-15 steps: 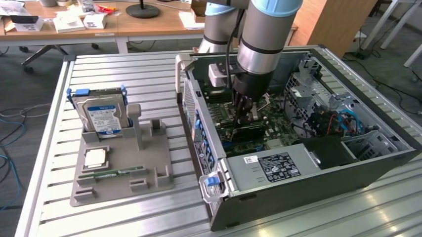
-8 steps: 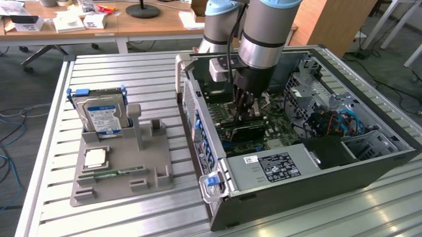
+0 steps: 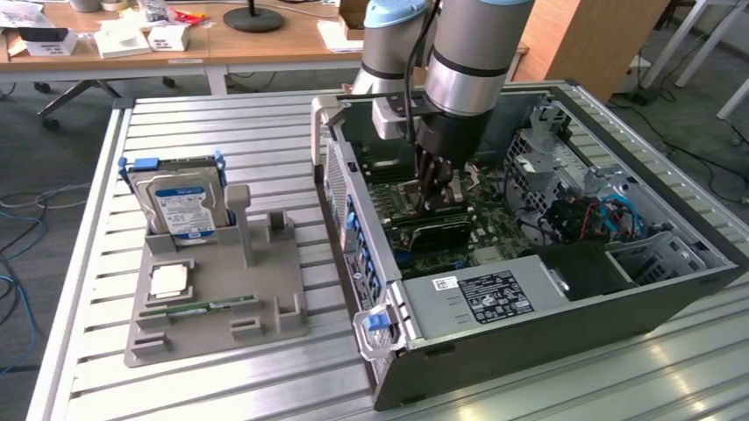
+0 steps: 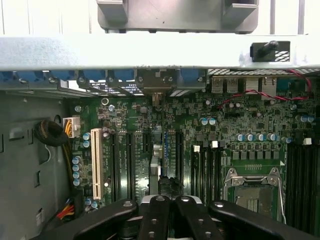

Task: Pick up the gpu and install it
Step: 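Press down on the gpu until it lock into place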

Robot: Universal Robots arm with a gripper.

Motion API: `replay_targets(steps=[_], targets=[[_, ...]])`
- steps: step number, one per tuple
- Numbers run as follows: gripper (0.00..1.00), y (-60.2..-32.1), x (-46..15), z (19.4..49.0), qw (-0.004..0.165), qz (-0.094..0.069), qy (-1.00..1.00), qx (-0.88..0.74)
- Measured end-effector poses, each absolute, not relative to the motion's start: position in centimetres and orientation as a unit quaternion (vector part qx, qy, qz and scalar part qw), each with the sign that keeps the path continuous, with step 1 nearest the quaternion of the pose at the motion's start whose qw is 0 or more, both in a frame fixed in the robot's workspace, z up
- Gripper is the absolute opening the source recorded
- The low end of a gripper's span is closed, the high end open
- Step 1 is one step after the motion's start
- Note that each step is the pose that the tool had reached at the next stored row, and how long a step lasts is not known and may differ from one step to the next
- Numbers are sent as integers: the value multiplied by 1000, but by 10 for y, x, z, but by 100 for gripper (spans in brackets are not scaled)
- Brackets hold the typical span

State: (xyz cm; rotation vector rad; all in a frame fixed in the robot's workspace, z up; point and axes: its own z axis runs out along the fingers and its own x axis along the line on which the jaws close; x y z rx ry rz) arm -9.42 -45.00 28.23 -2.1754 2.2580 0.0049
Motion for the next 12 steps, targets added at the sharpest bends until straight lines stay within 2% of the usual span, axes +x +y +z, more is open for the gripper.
replay_targets(steps=[12], targets=[[11,-450,-91,285,3,2,720,-694]])
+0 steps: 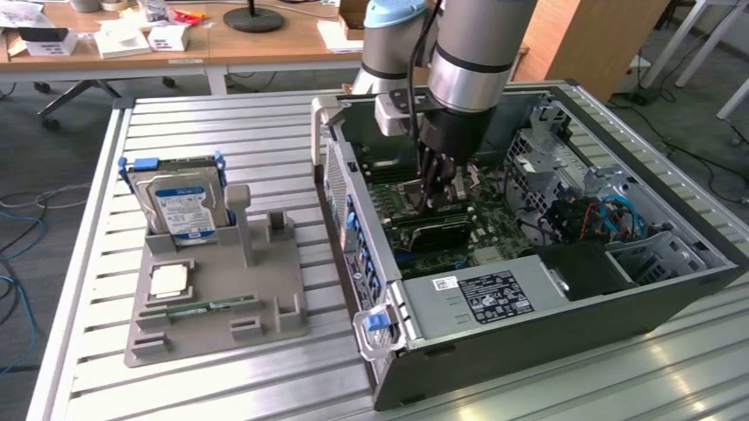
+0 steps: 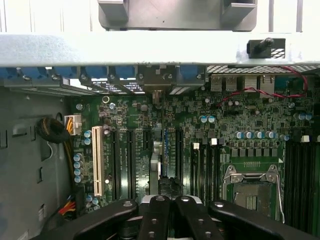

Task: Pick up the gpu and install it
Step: 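Press down on the gpu until it lock into place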

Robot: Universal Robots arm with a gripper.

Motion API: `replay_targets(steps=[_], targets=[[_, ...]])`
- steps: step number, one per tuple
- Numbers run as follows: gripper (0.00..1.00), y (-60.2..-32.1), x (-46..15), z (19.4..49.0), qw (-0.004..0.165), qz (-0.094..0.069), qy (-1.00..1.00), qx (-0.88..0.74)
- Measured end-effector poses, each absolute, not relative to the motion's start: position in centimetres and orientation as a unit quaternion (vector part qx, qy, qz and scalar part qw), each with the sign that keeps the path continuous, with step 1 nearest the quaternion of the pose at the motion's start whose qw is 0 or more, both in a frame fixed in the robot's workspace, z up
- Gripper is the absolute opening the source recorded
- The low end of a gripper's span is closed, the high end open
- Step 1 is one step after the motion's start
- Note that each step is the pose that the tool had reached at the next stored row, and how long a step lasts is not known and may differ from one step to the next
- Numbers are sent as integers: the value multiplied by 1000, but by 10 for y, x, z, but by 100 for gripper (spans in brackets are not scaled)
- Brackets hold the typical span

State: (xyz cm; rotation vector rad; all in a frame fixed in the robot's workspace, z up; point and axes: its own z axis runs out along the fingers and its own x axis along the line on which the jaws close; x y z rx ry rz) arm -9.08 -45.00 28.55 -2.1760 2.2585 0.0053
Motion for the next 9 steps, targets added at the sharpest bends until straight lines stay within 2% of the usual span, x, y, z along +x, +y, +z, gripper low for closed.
replay_targets(steps=[9], targets=[[11,-450,-89,285,2,2,720,-694]])
